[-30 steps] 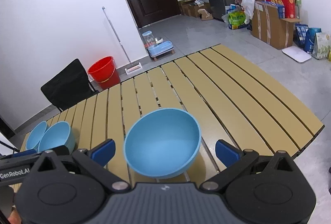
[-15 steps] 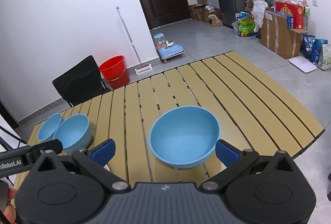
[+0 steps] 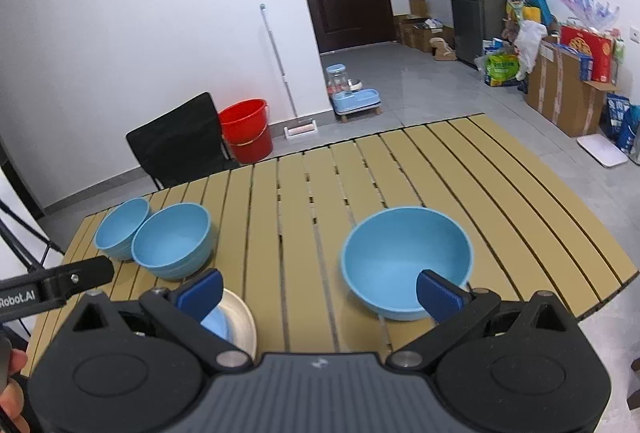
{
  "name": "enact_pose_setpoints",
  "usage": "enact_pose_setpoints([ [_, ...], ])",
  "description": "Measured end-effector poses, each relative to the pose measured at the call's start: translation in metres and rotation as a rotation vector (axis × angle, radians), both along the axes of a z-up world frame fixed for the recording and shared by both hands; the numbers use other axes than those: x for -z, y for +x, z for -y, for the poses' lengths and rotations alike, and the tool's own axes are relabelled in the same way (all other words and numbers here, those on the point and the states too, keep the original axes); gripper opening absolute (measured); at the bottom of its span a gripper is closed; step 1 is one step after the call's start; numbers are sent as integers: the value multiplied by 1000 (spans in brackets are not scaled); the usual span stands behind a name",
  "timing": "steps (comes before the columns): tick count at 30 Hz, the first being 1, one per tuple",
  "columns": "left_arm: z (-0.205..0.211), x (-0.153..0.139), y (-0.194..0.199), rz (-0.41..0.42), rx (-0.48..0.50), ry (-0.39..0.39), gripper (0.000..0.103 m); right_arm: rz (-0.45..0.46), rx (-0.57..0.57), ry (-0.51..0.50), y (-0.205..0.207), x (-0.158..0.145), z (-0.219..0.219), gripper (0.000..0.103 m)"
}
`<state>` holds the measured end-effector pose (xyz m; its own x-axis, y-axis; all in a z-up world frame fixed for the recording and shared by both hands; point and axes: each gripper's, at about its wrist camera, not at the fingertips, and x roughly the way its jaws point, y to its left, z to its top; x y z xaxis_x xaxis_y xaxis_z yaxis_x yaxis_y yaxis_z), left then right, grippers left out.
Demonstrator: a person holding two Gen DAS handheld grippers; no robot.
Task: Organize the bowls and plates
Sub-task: 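Move both open tools back to the remaining light-blue bowls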
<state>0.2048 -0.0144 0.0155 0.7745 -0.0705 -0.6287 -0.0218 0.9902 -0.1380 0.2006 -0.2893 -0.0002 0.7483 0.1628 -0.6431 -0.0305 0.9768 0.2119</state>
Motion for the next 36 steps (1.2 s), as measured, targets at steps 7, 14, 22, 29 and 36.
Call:
enact_pose_setpoints([
  [7, -31, 0, -1, 0, -41, -9, 103, -6, -40, -19, 7, -3, -28, 103],
  [14, -53, 3, 2, -13, -69, -8, 103, -20, -72, -34, 13, 1, -52, 103],
  [22, -76, 5, 9, -21, -90, -4, 103, -34, -98, -61, 26, 3, -74, 103],
  [29, -89, 10, 27, -41, -101, 5, 103, -44, -117, -66, 39, 8, -90, 103],
  [36, -97, 21, 47, -67, -111, 5, 103, -68, -137, -71, 58, 18, -104, 103],
])
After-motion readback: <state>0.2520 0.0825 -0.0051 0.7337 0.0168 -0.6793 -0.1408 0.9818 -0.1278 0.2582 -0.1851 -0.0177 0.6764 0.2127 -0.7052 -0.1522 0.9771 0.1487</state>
